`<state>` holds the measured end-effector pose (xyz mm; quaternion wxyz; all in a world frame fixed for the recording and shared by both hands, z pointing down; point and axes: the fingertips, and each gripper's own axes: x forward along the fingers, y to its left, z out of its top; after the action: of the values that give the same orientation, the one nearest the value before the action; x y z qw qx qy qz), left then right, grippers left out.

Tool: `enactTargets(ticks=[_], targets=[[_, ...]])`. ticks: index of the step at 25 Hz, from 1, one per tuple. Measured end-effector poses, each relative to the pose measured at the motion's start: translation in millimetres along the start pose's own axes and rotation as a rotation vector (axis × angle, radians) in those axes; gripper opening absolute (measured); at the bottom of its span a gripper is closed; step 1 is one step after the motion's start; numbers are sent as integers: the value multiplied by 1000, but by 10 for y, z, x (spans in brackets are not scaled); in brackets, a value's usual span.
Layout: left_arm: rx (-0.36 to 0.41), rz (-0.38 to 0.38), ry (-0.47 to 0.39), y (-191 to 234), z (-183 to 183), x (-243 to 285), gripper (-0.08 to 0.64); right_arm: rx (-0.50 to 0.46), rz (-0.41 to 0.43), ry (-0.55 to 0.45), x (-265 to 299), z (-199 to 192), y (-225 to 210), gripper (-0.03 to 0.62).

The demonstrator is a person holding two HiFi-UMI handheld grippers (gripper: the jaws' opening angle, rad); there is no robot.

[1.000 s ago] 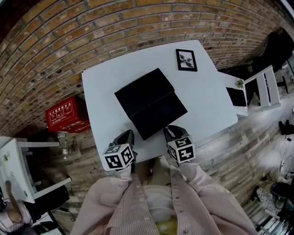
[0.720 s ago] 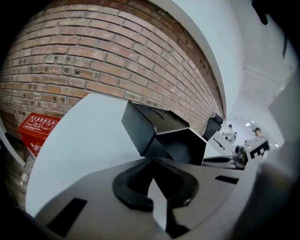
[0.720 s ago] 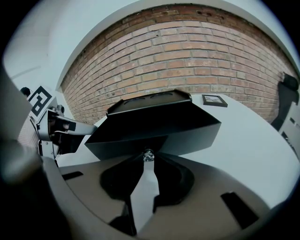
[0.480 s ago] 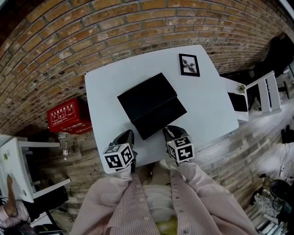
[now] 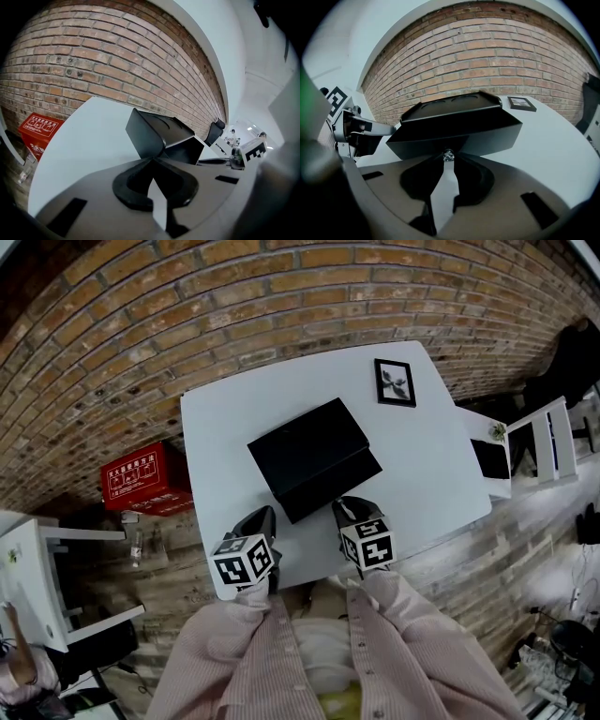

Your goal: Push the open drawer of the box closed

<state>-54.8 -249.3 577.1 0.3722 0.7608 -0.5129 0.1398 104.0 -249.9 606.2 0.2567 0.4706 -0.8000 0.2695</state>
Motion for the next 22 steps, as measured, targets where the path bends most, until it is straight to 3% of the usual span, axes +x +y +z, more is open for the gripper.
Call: enactTargets(ticks=[22], targets=[[-4, 14, -24, 140, 183, 44, -5, -11, 9, -5, 293, 278, -4, 74]])
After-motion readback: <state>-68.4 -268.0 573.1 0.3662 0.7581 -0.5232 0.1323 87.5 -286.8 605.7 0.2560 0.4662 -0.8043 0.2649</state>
